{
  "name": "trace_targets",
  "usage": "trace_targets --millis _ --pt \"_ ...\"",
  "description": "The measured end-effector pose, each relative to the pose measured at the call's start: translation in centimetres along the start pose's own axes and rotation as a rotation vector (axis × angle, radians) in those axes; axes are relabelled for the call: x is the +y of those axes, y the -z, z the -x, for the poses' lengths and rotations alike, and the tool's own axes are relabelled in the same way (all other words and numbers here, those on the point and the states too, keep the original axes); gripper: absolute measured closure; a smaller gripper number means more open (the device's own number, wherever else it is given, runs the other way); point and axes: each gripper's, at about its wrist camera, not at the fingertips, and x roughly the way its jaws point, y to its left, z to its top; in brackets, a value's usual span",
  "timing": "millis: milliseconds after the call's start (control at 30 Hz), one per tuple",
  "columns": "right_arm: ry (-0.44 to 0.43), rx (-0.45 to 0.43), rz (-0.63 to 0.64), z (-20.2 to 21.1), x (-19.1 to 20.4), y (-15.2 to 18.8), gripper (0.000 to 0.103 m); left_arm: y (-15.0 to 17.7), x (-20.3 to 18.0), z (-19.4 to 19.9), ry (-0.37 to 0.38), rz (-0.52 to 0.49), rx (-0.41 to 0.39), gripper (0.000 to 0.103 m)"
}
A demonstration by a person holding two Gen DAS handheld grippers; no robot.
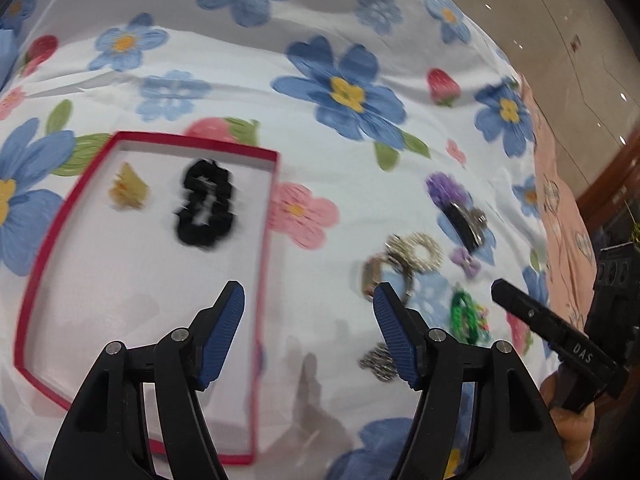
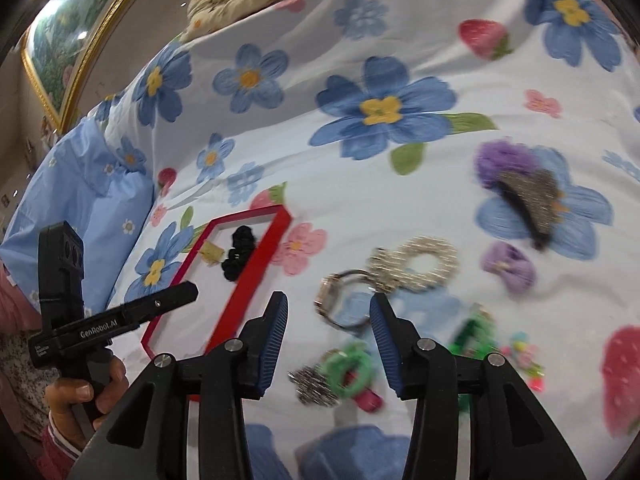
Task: Organize jewelry
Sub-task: 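Grasp the gold watch with the left tool while the right tool grasps the purple hair tie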
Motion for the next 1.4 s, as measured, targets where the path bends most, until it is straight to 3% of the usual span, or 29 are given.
trace_targets --millis 467,1133,1267,1367,1400 --pt "0.133 -0.049 -0.055 3.4 -6.5 0.6 0.057 -0.3 -5.2 -3.1 -0.007 -0.111 0.060 0.036" --pt "0.227 0.063 0.083 -2.7 -9.8 -1.4 0.060 -1.0 -6.9 -10.5 -0.041 -0.186 0.154 0.039" --pt "0.240 0.084 0.078 -3.8 -10.4 -1.4 0.076 -1.0 -6.5 -11.9 -0.035 -0.176 0.178 0.052" --pt "0.247 0.090 0.072 -4.1 -10.7 -1.3 0.092 -1.0 -6.5 -12.6 -0.033 -0.179 0.182 0.070" --pt "0.243 0.090 0.067 -4.1 -10.8 -1.2 0.093 -0.9 -6.5 -12.7 -0.028 -0.179 0.180 0.078"
